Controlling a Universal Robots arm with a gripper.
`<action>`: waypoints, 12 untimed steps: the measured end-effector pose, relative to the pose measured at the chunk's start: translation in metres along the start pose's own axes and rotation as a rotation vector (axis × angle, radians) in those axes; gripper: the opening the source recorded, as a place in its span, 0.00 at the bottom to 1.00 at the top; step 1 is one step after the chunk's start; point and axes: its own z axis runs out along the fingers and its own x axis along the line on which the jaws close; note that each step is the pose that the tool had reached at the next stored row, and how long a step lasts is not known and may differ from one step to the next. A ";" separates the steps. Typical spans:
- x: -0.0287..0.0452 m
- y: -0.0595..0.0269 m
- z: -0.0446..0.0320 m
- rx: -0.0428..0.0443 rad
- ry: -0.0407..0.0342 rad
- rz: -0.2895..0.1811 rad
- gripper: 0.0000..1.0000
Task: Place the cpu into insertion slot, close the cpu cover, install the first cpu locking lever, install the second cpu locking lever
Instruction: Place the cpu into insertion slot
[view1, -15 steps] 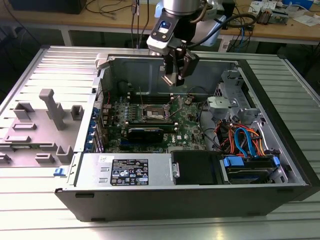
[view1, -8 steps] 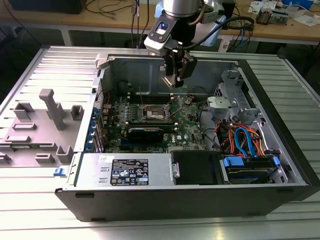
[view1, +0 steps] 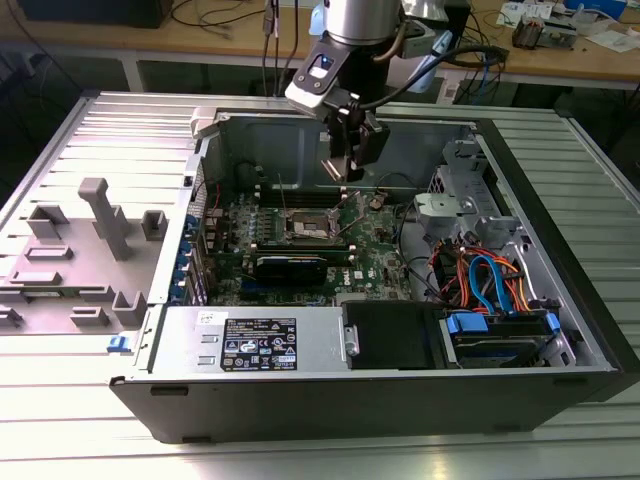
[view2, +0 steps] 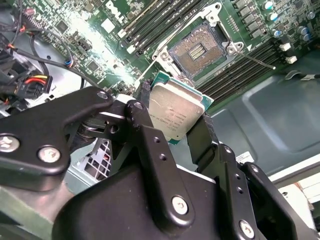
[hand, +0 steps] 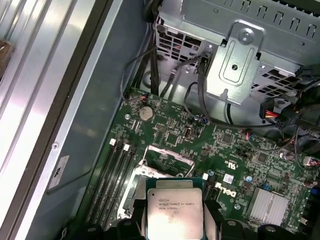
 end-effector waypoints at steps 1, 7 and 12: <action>0.0001 0.0000 0.0013 0.0002 -0.0003 0.008 0.54; 0.0006 -0.0013 0.0092 0.0014 -0.0018 0.063 0.54; 0.0015 -0.0034 0.0151 0.0018 -0.0024 0.074 0.54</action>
